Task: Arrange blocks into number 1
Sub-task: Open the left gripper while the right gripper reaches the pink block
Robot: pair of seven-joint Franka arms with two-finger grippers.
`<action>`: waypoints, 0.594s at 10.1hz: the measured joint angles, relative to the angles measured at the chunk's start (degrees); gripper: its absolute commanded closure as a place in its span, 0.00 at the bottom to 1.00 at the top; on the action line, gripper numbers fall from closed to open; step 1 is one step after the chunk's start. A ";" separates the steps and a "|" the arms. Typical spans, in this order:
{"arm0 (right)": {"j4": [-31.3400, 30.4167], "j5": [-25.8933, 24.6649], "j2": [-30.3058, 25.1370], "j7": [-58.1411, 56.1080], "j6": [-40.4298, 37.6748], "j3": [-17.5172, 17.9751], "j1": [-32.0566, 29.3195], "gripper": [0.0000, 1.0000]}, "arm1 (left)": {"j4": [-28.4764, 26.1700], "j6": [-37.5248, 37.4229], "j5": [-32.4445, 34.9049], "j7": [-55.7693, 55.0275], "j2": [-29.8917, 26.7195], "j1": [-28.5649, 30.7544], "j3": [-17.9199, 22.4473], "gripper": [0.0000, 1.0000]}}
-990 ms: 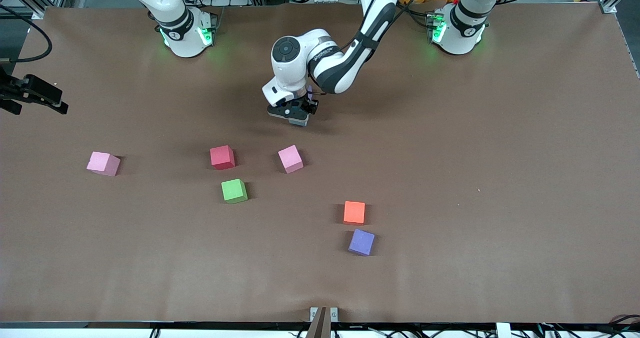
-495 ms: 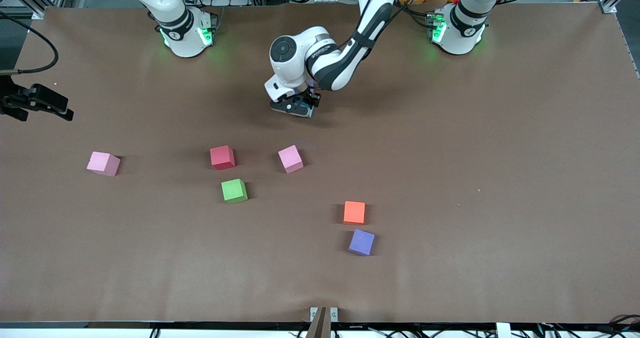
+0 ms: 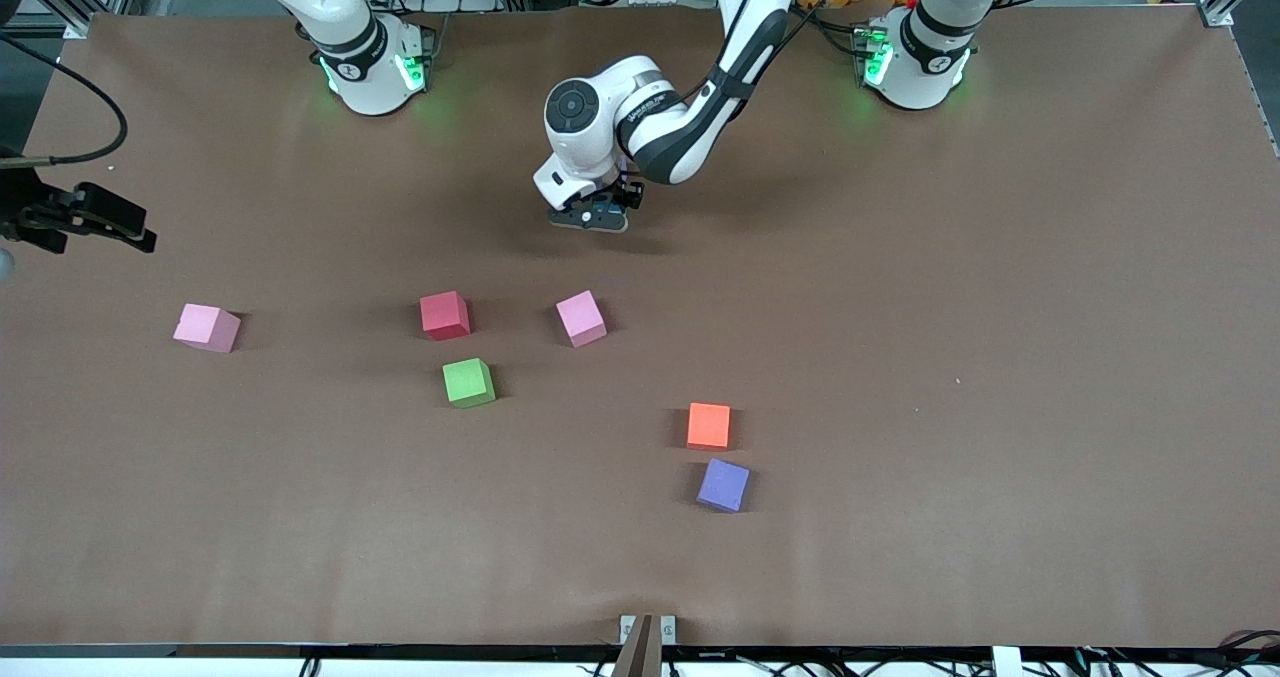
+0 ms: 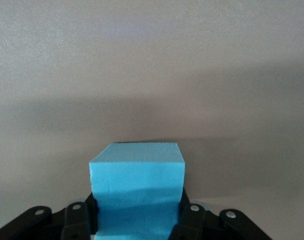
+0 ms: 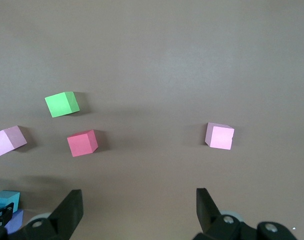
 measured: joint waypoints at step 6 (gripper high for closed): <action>-0.75 1.33 6.35 0.01 4.86 0.06 2.47 0.00 | 0.24 0.14 -0.09 -4.83 -0.14 0.13 0.27 0.00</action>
